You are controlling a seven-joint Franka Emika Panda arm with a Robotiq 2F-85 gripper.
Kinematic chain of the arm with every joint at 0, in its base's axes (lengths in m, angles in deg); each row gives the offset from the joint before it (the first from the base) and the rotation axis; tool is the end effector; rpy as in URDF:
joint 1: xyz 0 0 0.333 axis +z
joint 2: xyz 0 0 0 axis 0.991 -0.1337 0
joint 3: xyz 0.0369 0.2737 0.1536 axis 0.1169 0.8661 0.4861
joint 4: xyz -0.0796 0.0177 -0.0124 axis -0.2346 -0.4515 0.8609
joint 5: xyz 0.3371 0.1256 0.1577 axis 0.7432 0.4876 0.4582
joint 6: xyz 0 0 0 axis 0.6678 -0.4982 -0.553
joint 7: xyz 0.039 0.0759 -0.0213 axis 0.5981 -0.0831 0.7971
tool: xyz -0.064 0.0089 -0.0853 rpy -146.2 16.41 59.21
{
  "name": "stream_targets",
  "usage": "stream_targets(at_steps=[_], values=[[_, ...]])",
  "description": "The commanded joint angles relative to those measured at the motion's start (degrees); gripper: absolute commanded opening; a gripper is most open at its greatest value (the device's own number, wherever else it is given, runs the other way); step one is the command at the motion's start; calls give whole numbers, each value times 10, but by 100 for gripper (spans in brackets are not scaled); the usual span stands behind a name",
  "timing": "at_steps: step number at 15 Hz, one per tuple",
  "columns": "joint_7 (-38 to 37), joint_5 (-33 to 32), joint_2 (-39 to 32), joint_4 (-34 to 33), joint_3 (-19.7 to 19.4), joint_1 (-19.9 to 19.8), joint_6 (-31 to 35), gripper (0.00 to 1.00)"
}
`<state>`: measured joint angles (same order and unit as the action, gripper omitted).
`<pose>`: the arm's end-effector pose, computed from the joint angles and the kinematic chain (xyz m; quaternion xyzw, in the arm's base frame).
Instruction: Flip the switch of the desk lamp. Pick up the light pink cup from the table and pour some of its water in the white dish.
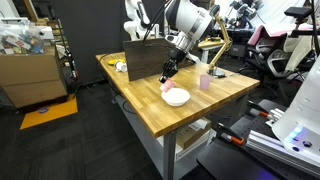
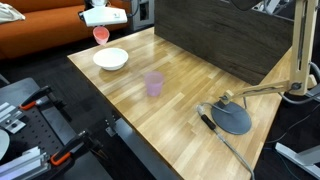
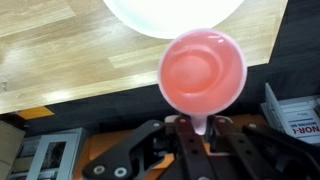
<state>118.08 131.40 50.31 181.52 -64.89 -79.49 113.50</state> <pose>0.4713 0.1272 0.2332 -0.7737 -0.5668 -0.2239 0.1731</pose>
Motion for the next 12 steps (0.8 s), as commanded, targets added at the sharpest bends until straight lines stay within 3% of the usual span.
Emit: stream_targets(at_steps=[1,6,12], values=[[54,50,17,11,4,-11,-12,4],[120,123,19,11,2,-17,-28,4],[151,161,18,24,-2,-21,-35,4]])
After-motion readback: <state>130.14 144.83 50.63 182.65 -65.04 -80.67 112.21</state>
